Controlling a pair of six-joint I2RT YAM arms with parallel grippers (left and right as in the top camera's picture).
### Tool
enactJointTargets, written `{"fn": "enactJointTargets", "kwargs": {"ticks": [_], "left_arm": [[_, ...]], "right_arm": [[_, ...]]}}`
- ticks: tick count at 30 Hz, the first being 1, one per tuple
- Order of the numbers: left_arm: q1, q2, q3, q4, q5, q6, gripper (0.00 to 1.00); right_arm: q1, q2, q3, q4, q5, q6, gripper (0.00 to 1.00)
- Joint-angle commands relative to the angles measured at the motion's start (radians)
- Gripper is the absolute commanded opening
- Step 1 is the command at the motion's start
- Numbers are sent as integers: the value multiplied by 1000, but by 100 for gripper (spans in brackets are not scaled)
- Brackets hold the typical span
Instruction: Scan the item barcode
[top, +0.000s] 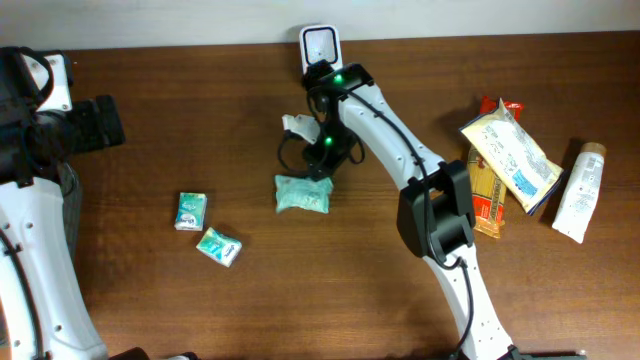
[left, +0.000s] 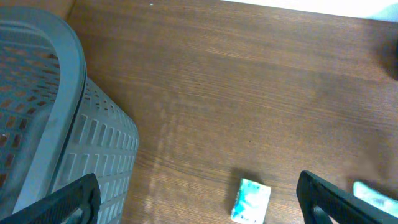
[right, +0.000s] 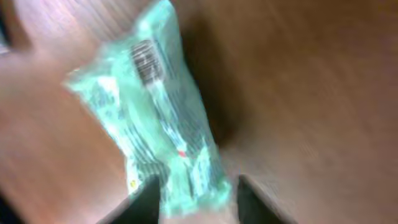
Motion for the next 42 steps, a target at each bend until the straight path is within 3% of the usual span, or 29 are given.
{"fn": "enactJointTargets", "kwargs": {"ticks": [1, 3, 6, 7, 9, 10, 11, 13, 16, 21, 22, 24, 33, 35, 39, 42], "left_arm": [[3, -4, 5, 2, -3, -9, 99], [3, -4, 5, 2, -3, -9, 99], [3, -4, 5, 2, -3, -9, 99], [3, -4, 5, 2, -3, -9, 99], [3, -4, 5, 2, -3, -9, 99], [3, -4, 5, 2, -3, -9, 99], [3, -4, 5, 2, -3, -9, 99], [3, -4, 5, 2, -2, -9, 99], [3, -4, 5, 2, -3, -9, 99], [3, -4, 5, 2, -3, -9, 99], [3, -4, 5, 2, -3, -9, 99], [3, -4, 5, 2, -3, -9, 99], [3, -4, 5, 2, -3, -9, 99], [3, -4, 5, 2, -3, -9, 99], [3, -4, 5, 2, -3, -9, 99], [3, -4, 5, 2, -3, -9, 99]], "right_arm": [[-63, -33, 41, -2, 39, 95, 53], [-101, -33, 41, -11, -106, 146, 67], [-145, -32, 41, -56, -362, 200, 73], [-147, -32, 41, -51, -402, 243, 67], [-117, -30, 41, -10, -384, 328, 24], [-95, -27, 41, 6, -336, 369, 11], [-75, -26, 40, 19, -256, 433, 4], [-10, -25, 17, 56, -54, 577, 4], [49, -25, -38, 83, 14, 633, 4], [111, -10, -225, 193, -33, 666, 4], [118, -9, -276, 224, -32, 673, 20], [102, -10, -265, 229, -37, 684, 33], [98, -17, 112, 41, 30, 338, 49], [104, -17, 174, -9, 29, 339, 49], [150, -11, 148, -126, -62, 404, 24], [222, -10, 23, -129, -70, 403, 22]]}}
